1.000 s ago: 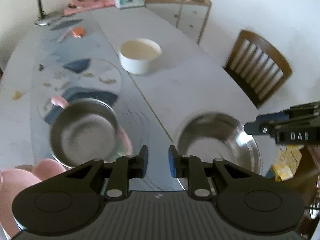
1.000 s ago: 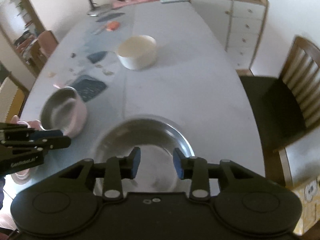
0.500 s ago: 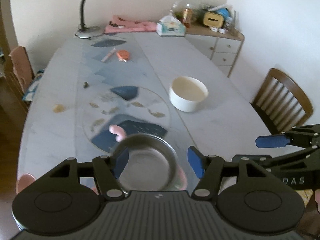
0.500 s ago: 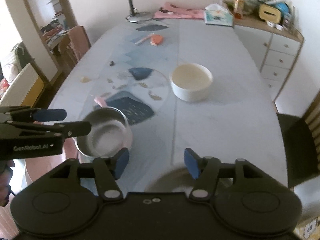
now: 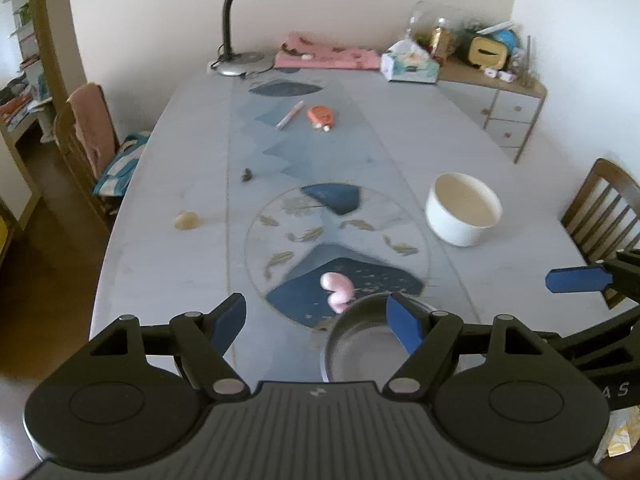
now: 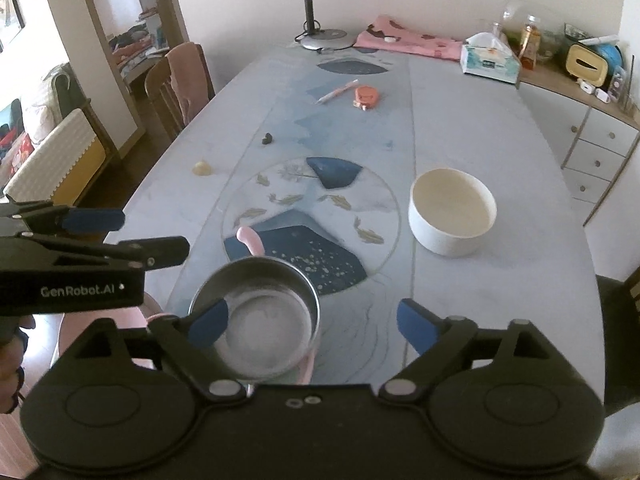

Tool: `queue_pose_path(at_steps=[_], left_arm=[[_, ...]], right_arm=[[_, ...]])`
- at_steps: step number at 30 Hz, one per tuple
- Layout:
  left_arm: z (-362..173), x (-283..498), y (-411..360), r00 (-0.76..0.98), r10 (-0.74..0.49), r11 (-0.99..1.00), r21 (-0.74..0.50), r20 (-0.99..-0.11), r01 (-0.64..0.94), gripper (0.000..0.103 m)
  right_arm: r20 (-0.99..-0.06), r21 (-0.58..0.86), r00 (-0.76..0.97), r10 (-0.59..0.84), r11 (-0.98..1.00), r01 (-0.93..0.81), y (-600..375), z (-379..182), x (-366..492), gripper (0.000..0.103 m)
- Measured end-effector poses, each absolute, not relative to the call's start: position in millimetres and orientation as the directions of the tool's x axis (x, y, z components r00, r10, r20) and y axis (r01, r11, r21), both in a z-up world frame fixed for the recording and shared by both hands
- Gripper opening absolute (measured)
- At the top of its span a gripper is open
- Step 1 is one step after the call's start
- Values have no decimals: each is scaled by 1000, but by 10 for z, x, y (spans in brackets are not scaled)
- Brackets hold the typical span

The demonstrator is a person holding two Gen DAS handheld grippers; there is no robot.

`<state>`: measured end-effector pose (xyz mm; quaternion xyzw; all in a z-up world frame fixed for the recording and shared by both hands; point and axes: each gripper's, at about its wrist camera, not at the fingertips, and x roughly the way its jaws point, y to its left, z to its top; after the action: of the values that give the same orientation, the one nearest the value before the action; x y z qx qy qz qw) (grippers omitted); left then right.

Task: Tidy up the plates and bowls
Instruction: 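Raise both tools away from the stacked dishes, then move both tools to the small steel saucepan rim and close them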

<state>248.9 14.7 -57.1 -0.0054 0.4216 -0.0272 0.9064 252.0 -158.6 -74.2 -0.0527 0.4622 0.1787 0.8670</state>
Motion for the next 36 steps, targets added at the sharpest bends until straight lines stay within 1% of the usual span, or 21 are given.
queue_pose_path(at_steps=[7, 10, 16, 21, 22, 23, 24, 25, 26, 27, 29, 31, 33, 34, 35, 36], left_arm=[[-883, 2735, 237, 568, -51, 999, -36, -821, 37, 77], [-1017, 2803, 203, 541, -41, 999, -19, -840, 46, 77], [-1247, 2874, 173, 479, -52, 999, -41, -876, 33, 77], [-1372, 2880, 125, 449, -33, 999, -21, -893, 32, 76], [-1387, 2877, 119, 448, -30, 999, -18, -893, 32, 76], [-1401, 2869, 110, 447, -28, 999, -15, -894, 33, 73], [-1406, 2875, 102, 444, -29, 999, -15, -895, 36, 69], [-1415, 2879, 94, 438, -33, 999, -17, -898, 40, 62], [-1423, 2882, 86, 433, -36, 999, -20, -901, 43, 57], [-1428, 2883, 79, 430, -38, 999, -22, -902, 43, 55], [-1435, 2885, 71, 426, -47, 999, -32, -904, 42, 42], [-1453, 2896, 68, 411, -61, 998, -49, -910, 39, 34], [-1461, 2889, 62, 406, -57, 998, -48, -912, 33, 33], [-1460, 2883, 54, 407, -53, 998, -42, -912, 36, 31], [-1458, 2880, 46, 407, -50, 999, -38, -912, 39, 29], [-1454, 2876, 41, 407, -47, 999, -34, -912, 40, 27]], right_arm=[[-858, 61, 462, 227, 936, -346, -1472, -1058, 2734, 92], [-873, 60, 439, 214, 939, -338, -1460, -1199, 2817, 91], [-903, 67, 380, 201, 939, -338, -1462, -1402, 2898, 77], [-914, 83, 349, 208, 936, -341, -1483, -1484, 2907, 71], [-915, 85, 346, 209, 936, -342, -1487, -1493, 2912, 66], [-915, 86, 343, 210, 935, -343, -1491, -1500, 2910, 60], [-916, 88, 342, 212, 935, -344, -1494, -1501, 2912, 58], [-915, 89, 343, 213, 935, -344, -1500, -1501, 2907, 56], [-914, 88, 345, 213, 935, -344, -1503, -1501, 2903, 53], [-914, 86, 345, 212, 935, -345, -1506, -1502, 2899, 53], [-916, 90, 340, 214, 934, -345, -1515, -1510, 2898, 46], [-918, 92, 334, 214, 934, -346, -1509, -1522, 2903, 41], [-918, 94, 332, 217, 932, -349, -1508, -1529, 2891, 33], [-918, 100, 328, 222, 931, -351, -1510, -1534, 2891, 25], [-919, 105, 324, 225, 931, -349, -1515, -1537, 2889, 22], [-919, 104, 325, 224, 932, -347, -1514, -1540, 2886, 22]])
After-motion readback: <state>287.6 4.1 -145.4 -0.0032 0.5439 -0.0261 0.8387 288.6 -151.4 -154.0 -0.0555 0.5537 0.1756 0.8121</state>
